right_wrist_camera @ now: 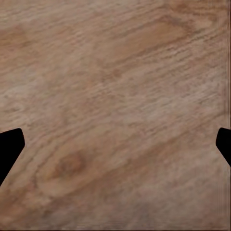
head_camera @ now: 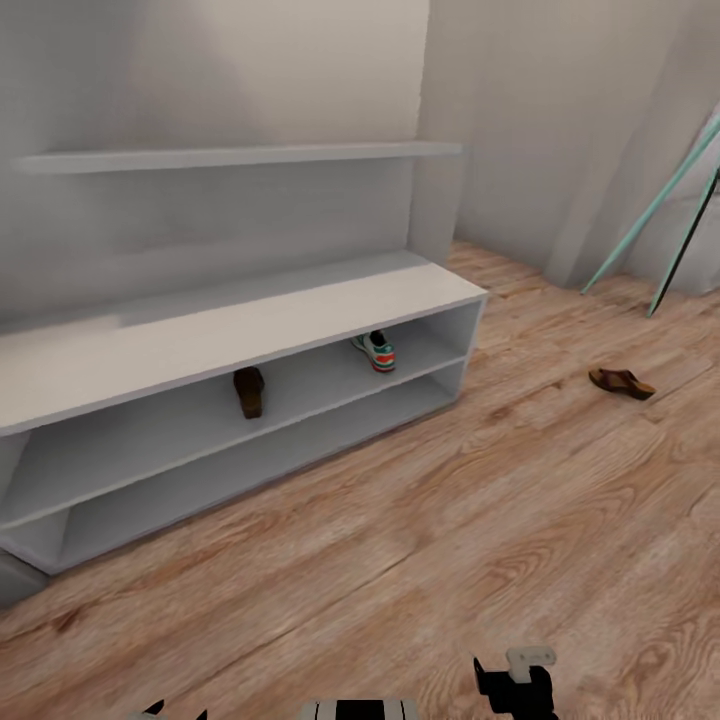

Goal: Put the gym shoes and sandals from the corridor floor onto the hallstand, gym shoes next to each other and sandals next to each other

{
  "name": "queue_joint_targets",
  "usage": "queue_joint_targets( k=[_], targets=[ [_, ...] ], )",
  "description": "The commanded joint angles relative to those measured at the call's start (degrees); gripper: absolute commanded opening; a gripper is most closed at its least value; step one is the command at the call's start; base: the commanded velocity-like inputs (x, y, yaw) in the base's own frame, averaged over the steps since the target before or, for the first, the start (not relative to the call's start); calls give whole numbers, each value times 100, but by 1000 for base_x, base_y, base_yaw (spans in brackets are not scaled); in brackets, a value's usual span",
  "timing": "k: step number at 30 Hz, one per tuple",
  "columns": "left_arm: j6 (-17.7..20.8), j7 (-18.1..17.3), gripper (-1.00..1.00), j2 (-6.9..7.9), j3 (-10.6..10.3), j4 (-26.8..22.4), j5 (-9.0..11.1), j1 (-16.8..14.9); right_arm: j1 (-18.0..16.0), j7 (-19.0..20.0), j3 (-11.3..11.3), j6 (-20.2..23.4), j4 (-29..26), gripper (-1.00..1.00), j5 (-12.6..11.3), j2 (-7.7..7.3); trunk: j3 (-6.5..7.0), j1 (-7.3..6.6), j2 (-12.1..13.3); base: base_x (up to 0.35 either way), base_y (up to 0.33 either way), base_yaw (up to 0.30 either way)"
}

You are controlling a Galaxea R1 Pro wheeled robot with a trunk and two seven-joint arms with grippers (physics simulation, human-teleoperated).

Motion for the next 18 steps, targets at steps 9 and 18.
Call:
queue_joint_targets(
  k=[9,18],
  targets=[
    [-21,49,100,-6,28,33,-28,-3,47,-15,20,-20,5,100,22,19,-4,-1,-2,0,0,-285],
    [-29,207,100,-8,22,38,-25,-4,55,-14,21,-17,5,100,28,23,-4,-1,-2,0,0,-285]
  ],
)
